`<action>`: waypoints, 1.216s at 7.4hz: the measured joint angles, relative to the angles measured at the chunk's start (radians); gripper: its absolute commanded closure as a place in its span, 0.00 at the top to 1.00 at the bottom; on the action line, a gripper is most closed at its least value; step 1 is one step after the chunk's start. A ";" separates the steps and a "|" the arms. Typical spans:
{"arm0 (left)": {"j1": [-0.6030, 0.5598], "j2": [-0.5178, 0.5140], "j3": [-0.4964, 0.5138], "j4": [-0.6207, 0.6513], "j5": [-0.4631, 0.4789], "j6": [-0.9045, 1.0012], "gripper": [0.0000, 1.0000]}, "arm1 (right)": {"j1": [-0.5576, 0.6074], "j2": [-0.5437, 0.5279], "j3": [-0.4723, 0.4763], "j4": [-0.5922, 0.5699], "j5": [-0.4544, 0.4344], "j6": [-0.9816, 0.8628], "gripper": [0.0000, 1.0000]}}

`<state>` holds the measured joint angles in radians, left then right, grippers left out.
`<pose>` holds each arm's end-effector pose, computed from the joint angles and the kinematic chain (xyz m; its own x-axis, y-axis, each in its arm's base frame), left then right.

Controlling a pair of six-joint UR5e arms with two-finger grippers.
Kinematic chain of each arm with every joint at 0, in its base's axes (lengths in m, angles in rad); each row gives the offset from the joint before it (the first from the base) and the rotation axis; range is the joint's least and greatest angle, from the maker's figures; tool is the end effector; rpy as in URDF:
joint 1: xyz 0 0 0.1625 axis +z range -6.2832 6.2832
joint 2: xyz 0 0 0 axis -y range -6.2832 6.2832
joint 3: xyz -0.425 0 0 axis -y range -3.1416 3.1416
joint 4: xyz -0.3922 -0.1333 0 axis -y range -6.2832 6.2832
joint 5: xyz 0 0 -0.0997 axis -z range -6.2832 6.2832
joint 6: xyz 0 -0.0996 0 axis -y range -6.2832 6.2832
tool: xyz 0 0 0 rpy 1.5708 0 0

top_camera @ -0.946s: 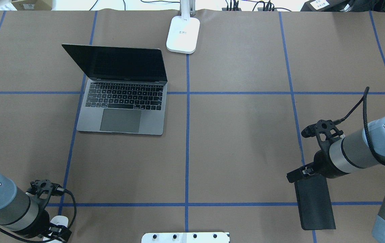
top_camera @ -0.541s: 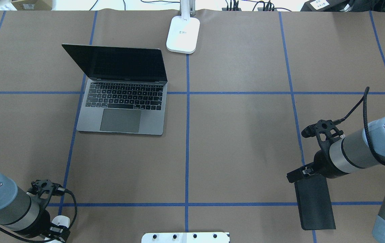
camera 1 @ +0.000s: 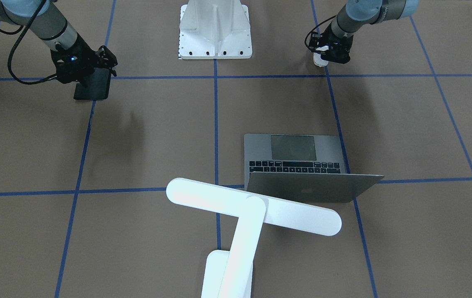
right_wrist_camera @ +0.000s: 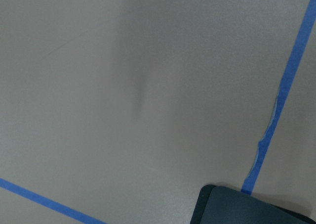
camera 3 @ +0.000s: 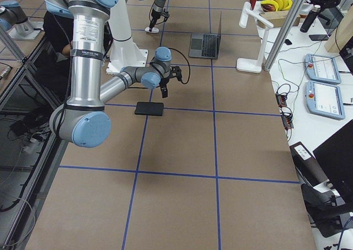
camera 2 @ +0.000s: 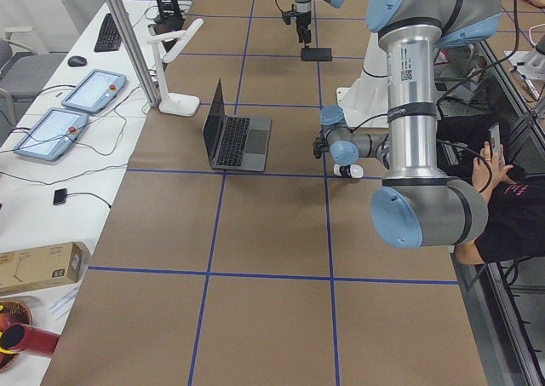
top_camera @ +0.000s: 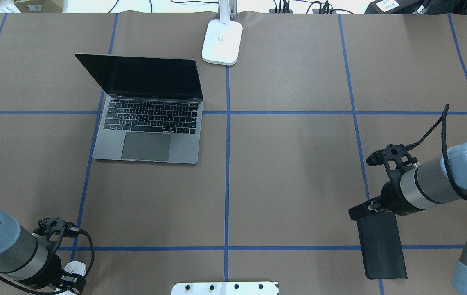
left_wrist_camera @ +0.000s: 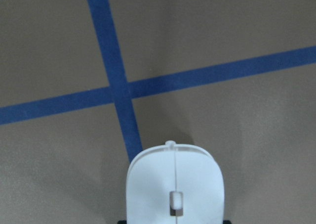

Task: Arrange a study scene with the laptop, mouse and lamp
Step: 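Grasp the white mouse with the left gripper while the right gripper lowers, then grasp the black mouse pad edge with the right gripper and lift it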

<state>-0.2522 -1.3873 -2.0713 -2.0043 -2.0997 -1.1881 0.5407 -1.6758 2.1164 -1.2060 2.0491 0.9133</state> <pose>0.3925 -0.1869 0.4530 0.6130 0.1750 -0.7705 -0.3737 0.9234 -0.0876 -0.3348 -0.3030 0.4073 0.5755 -0.2873 0.7657 0.2265 0.9556 0.1883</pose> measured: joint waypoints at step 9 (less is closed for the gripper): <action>-0.172 -0.029 -0.091 -0.002 -0.005 0.011 0.52 | 0.014 -0.131 -0.001 0.014 0.039 0.075 0.97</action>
<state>-0.4244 -1.4161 -2.1621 -2.0064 -2.1045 -1.1767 0.5550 -1.8064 2.1156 -1.1915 2.0882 0.9883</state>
